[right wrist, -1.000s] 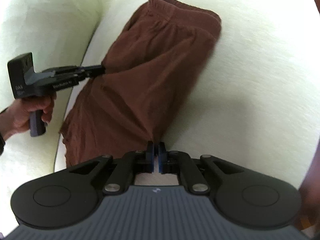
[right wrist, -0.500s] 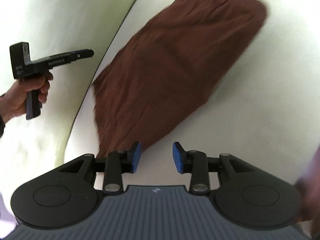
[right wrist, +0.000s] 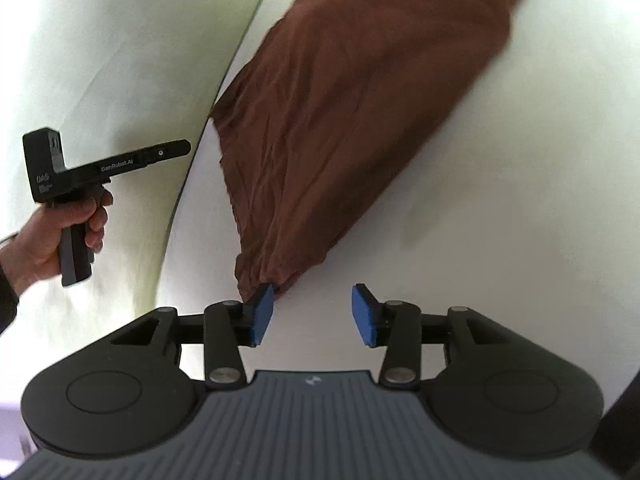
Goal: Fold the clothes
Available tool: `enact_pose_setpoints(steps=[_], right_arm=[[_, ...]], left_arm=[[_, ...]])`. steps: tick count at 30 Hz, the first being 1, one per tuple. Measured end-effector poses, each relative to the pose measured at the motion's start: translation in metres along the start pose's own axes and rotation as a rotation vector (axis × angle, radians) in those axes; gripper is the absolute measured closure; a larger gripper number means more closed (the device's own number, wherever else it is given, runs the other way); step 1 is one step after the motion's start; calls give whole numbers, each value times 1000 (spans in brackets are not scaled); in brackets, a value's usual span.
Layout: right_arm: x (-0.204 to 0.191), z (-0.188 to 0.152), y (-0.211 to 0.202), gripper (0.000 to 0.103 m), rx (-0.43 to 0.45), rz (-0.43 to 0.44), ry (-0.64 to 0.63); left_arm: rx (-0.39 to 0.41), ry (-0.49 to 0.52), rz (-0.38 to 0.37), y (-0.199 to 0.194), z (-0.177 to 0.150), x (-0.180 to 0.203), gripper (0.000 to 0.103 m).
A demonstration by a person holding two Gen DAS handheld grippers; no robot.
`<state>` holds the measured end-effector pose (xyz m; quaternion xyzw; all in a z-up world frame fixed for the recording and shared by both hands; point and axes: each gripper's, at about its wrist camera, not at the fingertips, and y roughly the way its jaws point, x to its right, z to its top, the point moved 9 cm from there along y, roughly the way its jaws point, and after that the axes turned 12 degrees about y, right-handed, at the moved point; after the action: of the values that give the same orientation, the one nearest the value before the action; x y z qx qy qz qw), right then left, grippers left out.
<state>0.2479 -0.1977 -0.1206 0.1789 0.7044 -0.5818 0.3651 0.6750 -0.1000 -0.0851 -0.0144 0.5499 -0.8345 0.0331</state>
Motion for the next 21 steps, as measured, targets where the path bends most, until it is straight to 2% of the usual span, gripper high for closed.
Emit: enact_pose_setpoints(steps=[2,4,7,9,13,15,16,21], right_arm=[[2,-11,8,61,35,5,50],[1,-24,15,61,60,7,86],[-5,-40,24,59,92,25,112],[-7,-42,28,56,119,43,135],[-10,-40,30,56,174,75,173],[-10,-40,30,55,202,87,196],[-10,-40,33,55,210,90,199],[-14,-43,40,55,260,113,196]], left_arm=[[4,59,-15,9,12,-1,59],[-29,138,-9,26,20,-5,59],[-75,202,-1,46,24,-11,59],[-120,235,0,55,23,-16,55],[-143,247,-40,54,26,-20,54],[-159,198,-133,53,29,-20,55],[-161,196,-154,52,29,-20,55],[-211,243,-200,63,26,-14,57]])
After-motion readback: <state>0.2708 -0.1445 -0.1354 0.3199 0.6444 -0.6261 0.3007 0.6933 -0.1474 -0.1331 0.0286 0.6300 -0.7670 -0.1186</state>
